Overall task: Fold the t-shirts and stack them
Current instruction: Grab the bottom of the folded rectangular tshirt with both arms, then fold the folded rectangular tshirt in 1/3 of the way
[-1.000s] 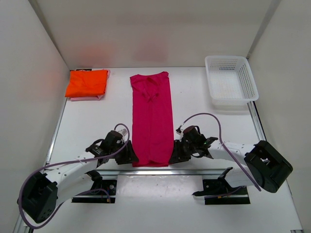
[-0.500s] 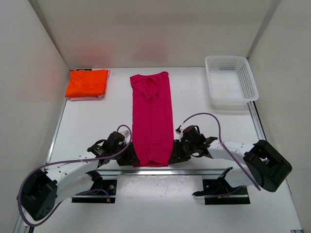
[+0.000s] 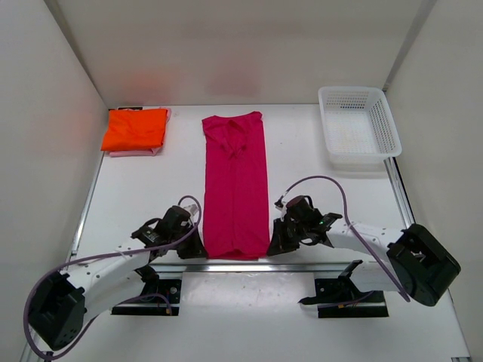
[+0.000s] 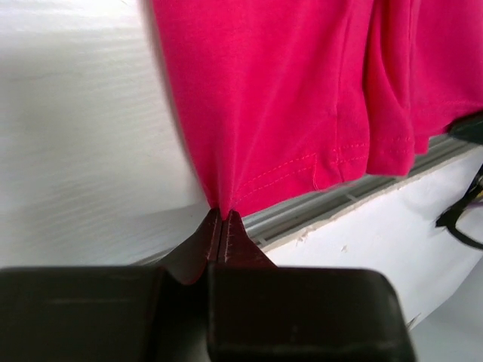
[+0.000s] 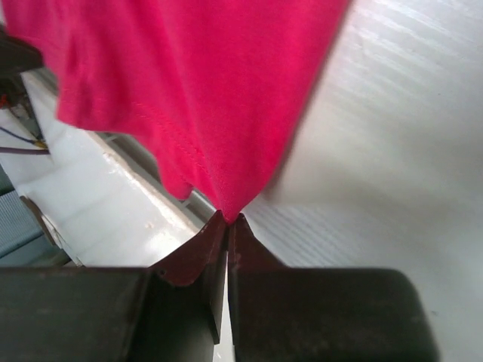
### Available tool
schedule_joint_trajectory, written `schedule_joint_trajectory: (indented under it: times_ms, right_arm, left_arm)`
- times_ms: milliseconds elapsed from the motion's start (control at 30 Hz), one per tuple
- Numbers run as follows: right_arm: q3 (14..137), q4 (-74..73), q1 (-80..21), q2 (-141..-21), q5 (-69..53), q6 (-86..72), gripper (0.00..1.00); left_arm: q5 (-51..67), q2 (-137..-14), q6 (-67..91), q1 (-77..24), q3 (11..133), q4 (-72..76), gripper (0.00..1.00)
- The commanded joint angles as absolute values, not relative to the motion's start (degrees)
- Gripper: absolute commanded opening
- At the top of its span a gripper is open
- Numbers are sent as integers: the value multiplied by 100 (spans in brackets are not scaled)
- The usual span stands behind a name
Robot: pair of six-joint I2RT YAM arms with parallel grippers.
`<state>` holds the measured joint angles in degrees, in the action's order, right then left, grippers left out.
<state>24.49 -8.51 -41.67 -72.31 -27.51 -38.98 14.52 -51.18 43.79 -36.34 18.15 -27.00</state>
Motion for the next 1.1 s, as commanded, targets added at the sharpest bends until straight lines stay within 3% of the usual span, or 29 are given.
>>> schedule_joint_trajectory:
  times_ms: [0,233,433,1067]
  right_arm:
    - [2417,-1072,-4236,-6909,-2839,-3823,0]
    - [2461,-1291,-4491,-6767,-3050,-3885,0]
    - [2864,-1617,-4316,-6750,-3217,-3613,0]
    - [5975,-3084,-2479,-9165,-3735,-1802,0]
  left_arm:
    - [1564,-5080,4395,-3936,1837,-2848,0]
    - [1714,-4905,4781,-4412,1740,-2865,0]
    - [2160,-4868,4387,-3816,2258,-3129,0]
    - [2408,-7926,3059,-2084,5334,-3190,0]
